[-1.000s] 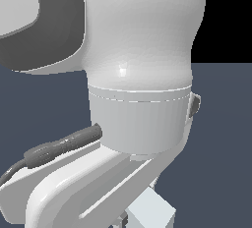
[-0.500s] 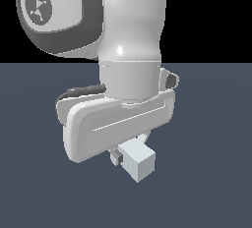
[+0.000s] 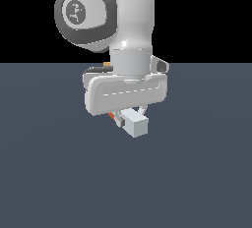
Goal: Insert the peg into the horizontal hole in a box.
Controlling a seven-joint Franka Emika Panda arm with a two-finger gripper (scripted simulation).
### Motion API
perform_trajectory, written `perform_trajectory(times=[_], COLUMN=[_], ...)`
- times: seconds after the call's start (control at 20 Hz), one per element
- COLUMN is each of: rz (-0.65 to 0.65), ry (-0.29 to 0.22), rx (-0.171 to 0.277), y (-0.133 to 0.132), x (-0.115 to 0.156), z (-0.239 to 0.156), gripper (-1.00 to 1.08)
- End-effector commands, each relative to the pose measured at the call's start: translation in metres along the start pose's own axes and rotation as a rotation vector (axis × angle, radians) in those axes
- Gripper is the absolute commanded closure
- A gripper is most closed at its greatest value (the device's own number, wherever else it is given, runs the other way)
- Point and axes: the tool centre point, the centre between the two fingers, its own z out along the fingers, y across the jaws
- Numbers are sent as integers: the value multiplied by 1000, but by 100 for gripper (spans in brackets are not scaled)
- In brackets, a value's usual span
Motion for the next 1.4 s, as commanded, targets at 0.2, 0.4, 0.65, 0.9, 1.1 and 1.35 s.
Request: perform_trajectory(times=[0.2,0.4,0.65,0.9,1.1,1.35], rz=[79,122,162,187,195,196], ry=[-1,-2,-2,-2,-2,-2], rx=[-2,-2,-2,-2,-2,-2], y=[38,61,84,99,104,105], x=[45,68,88,99,103,103], z=[-14,-21,-27,-31,-32,-33], gripper=[108,108,108,108,108,108])
